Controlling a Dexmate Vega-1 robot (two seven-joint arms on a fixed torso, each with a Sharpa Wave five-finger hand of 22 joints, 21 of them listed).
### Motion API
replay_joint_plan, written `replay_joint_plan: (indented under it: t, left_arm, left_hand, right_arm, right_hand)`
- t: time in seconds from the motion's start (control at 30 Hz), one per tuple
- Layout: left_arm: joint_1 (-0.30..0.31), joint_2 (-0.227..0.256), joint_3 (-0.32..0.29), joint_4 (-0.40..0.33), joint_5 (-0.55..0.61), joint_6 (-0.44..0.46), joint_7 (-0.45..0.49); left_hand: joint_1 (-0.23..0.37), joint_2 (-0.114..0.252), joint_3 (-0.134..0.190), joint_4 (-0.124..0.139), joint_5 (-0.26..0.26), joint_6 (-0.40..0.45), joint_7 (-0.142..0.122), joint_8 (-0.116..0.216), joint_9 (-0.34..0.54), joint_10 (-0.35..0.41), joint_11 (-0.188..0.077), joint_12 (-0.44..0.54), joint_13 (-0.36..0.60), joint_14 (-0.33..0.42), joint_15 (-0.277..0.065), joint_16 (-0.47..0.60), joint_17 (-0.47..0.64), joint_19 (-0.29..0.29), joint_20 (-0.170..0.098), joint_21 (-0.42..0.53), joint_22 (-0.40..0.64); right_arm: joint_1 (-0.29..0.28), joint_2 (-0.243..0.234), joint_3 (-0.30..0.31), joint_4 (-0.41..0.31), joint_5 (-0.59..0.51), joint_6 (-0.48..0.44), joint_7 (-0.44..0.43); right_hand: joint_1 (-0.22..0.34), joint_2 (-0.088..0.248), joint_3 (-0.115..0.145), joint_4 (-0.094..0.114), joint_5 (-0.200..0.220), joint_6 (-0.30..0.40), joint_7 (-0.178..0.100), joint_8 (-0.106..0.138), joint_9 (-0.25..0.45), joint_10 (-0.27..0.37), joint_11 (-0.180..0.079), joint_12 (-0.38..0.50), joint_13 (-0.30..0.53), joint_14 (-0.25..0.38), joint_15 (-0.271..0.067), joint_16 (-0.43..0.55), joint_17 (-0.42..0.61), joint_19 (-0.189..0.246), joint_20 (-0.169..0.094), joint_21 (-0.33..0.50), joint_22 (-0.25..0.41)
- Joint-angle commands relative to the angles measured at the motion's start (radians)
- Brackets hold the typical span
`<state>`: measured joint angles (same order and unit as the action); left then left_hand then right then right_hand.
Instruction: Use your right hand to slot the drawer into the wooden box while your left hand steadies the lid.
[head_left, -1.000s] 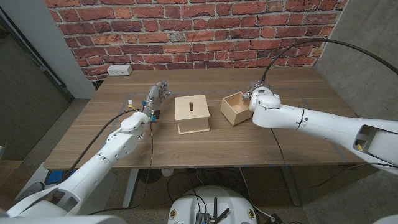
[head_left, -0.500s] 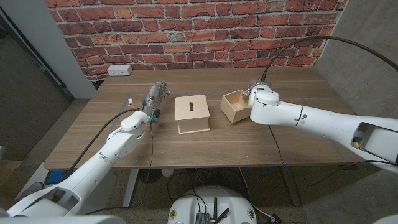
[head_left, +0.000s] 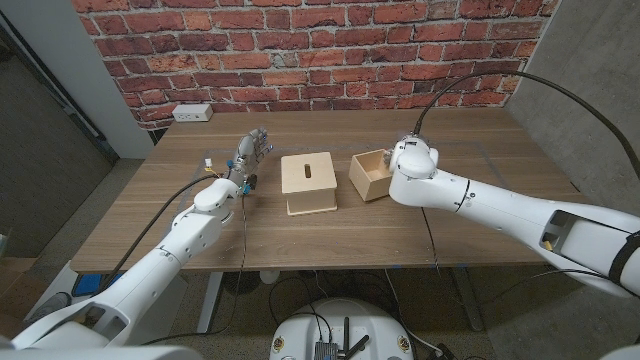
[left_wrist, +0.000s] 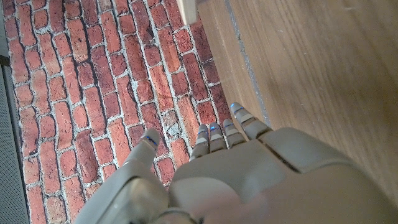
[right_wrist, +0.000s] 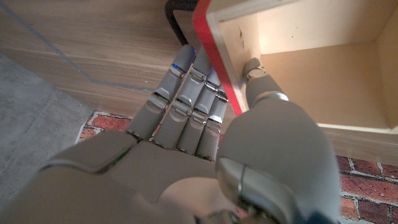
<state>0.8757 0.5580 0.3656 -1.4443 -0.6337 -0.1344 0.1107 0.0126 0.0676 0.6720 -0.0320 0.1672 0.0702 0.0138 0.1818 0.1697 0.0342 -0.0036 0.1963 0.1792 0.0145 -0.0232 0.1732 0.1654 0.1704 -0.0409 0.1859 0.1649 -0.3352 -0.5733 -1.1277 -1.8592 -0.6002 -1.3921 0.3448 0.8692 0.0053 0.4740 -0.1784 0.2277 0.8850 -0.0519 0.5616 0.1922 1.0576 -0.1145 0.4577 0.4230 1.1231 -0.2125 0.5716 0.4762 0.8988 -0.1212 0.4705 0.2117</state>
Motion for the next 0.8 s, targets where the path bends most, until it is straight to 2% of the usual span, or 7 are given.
replay_joint_plan:
  t: [0.03,0.47,0.8]
  left_arm:
    - [0.010,-0.003,-0.006,-0.006,0.002,-0.019,0.002]
    - [0.006,0.000,-0.007,0.006,-0.003,-0.023,-0.016]
    - [0.011,-0.002,-0.010,0.002,0.000,-0.031,-0.005]
  left_hand:
    - [0.007,0.056,0.000,-0.009,0.005,0.014,0.002,0.007,0.006,0.013,0.000,0.006,0.001,0.012,0.000,0.007,0.003,0.011,-0.062,0.010,0.005]
    - [0.008,0.055,0.001,-0.011,0.005,0.018,0.002,0.007,0.006,0.013,-0.002,0.005,0.001,0.014,-0.001,0.006,0.003,0.013,-0.063,0.010,0.005]
    - [0.008,0.055,0.001,-0.013,0.005,0.021,0.002,0.006,0.006,0.018,-0.004,0.006,0.001,0.015,-0.001,0.005,0.003,0.015,-0.064,0.010,0.005]
  right_arm:
    - [-0.063,0.093,0.058,0.085,-0.504,-0.004,0.320]
    - [-0.092,0.128,0.077,0.106,-0.679,-0.004,0.405]
    - [-0.105,0.179,0.085,0.147,-0.786,-0.004,0.472]
  right_hand:
    - [0.065,0.061,0.011,0.006,0.006,0.092,-0.028,0.030,0.005,0.076,-0.068,-0.002,0.005,0.010,-0.015,-0.003,0.006,0.010,-0.084,0.010,0.005]
    - [0.069,0.060,0.011,0.005,0.009,0.095,-0.026,0.028,0.006,0.080,-0.064,-0.006,0.012,0.018,-0.016,-0.006,0.012,0.013,-0.082,0.024,0.006]
    - [0.071,0.060,0.011,0.005,0.011,0.098,-0.023,0.026,0.006,0.084,-0.063,-0.007,0.021,0.026,-0.015,-0.008,0.018,0.016,-0.081,0.035,0.005]
